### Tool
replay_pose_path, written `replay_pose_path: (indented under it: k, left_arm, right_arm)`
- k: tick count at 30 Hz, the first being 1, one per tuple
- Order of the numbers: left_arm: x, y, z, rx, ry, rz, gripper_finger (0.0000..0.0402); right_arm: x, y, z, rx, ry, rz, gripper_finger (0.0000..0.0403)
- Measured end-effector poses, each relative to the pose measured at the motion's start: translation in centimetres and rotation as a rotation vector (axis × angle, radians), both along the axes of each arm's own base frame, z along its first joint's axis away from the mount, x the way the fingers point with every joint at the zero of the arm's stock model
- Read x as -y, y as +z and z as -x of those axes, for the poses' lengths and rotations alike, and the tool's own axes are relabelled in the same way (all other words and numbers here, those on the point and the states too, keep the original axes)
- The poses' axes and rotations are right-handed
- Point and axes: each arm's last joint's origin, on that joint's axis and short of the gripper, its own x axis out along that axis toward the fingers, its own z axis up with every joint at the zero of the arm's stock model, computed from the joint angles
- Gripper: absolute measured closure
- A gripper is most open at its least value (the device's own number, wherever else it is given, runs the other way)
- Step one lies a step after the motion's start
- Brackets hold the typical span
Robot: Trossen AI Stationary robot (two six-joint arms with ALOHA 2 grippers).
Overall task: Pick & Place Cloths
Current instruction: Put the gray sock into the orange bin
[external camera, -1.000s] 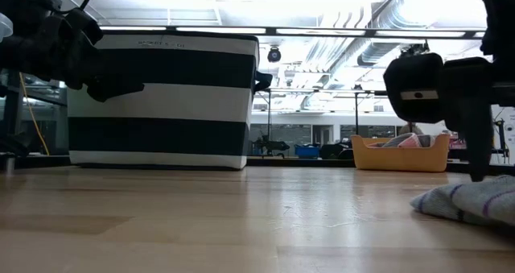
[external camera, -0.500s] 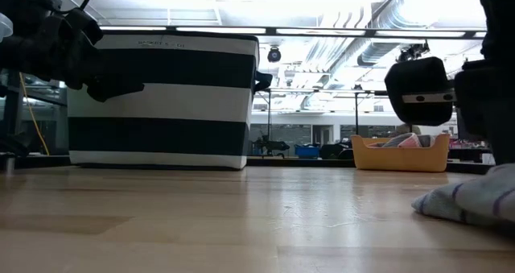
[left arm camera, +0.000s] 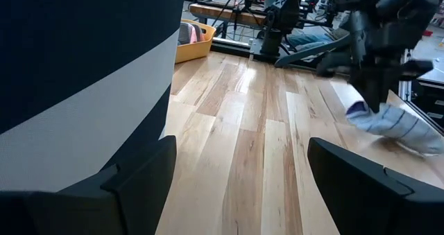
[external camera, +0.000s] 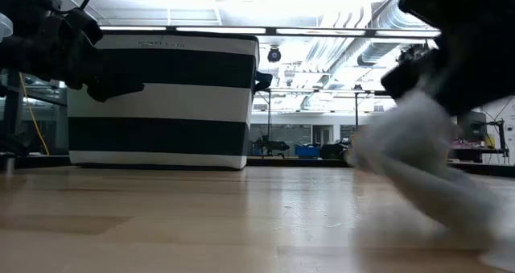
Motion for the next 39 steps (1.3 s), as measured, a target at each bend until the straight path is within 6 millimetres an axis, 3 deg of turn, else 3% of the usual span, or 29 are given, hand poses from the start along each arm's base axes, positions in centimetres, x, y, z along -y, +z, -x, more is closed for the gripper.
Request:
replay_pose_path:
  k: [8, 23, 31, 39]
  left_arm:
    - [0.0, 0.0, 0.0, 0.0, 0.0, 0.0, 0.008]
    - [0.0, 0.0, 0.0, 0.0, 0.0, 0.0, 0.008]
    - [0.0, 0.0, 0.0, 0.0, 0.0, 0.0, 0.008]
    - [0.0, 0.0, 0.0, 0.0, 0.0, 0.0, 0.008]
  right_arm:
    - [1.7, 3.8, 0.7, 0.132, -0.228, 0.039, 0.0398]
    - [7.7, 9.9, 4.4, 0.319, -0.757, 0.295, 0.0399]
    - [11.3, 10.8, 5.2, 0.358, -1.06, 0.51, 0.0399]
    - [16.2, 10.2, 5.2, 0.216, -1.247, 0.645, 0.0399]
